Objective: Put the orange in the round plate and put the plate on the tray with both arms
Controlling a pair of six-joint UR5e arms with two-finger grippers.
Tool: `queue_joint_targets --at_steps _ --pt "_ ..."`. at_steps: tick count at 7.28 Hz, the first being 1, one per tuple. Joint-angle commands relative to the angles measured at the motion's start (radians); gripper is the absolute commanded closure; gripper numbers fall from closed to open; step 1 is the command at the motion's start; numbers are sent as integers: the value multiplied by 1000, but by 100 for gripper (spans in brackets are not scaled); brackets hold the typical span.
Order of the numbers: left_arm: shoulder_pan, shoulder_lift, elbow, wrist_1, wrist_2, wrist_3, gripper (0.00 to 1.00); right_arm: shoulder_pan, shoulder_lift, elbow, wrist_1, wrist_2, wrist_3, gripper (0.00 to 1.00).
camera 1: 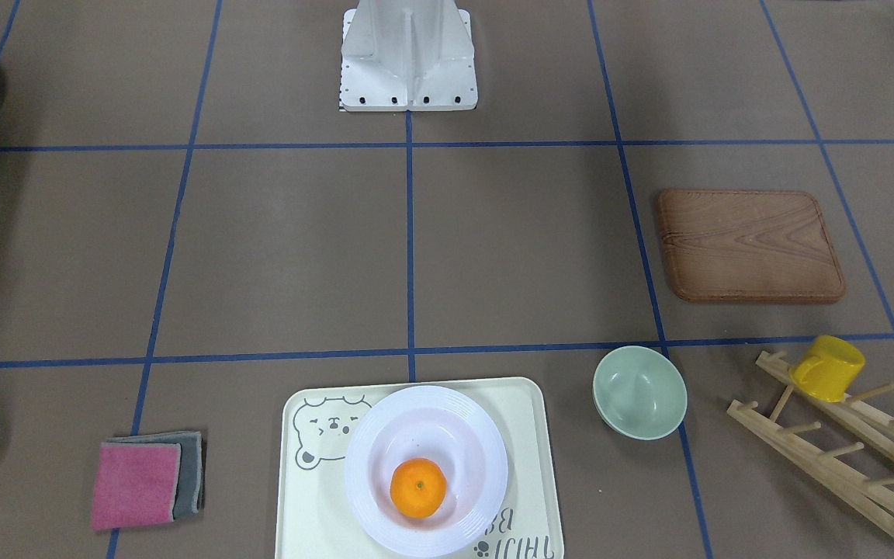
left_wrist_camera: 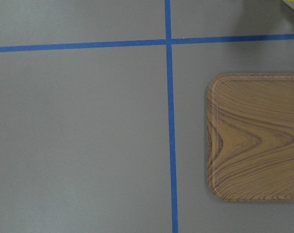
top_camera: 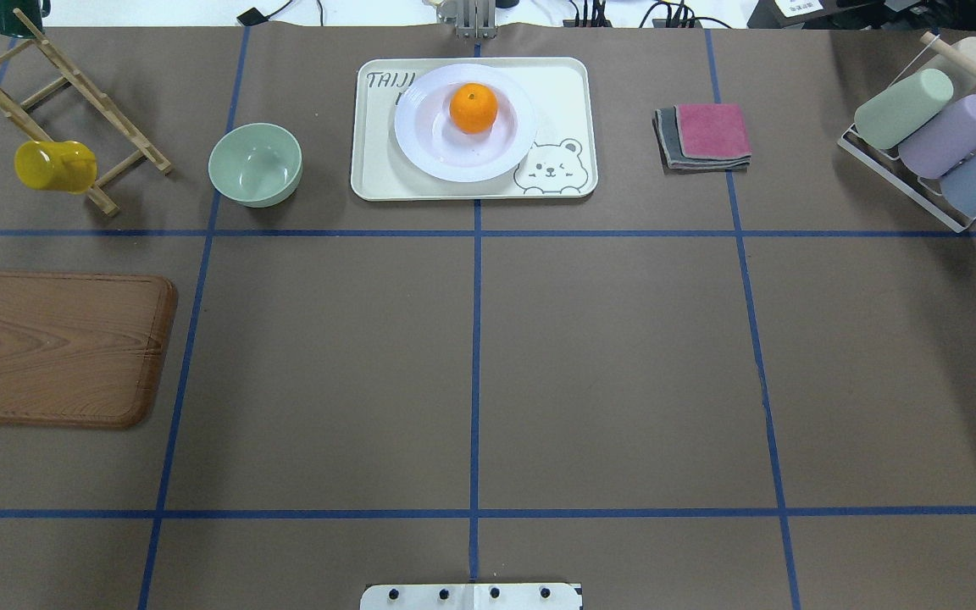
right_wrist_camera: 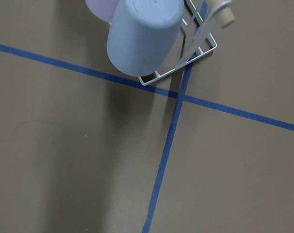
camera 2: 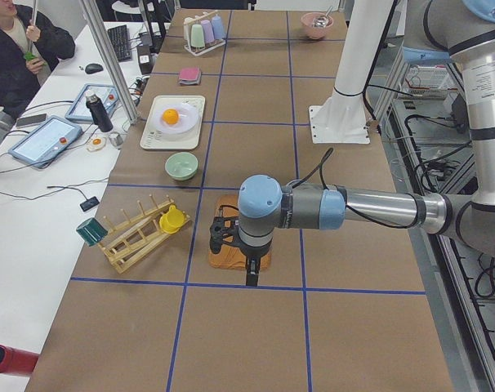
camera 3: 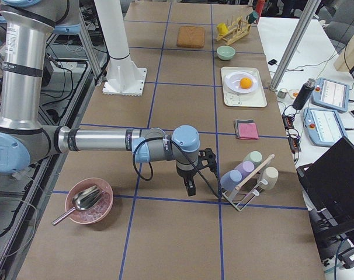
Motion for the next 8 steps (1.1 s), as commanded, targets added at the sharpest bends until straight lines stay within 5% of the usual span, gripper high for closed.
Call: queue_joint_targets --at_steps 1,8 --pt "0 -1 4 0 0 1 2 2 -14 -12 0 11 7 0" --pt "0 2 9 2 0 -1 2 3 -10 -14 11 6 54 0"
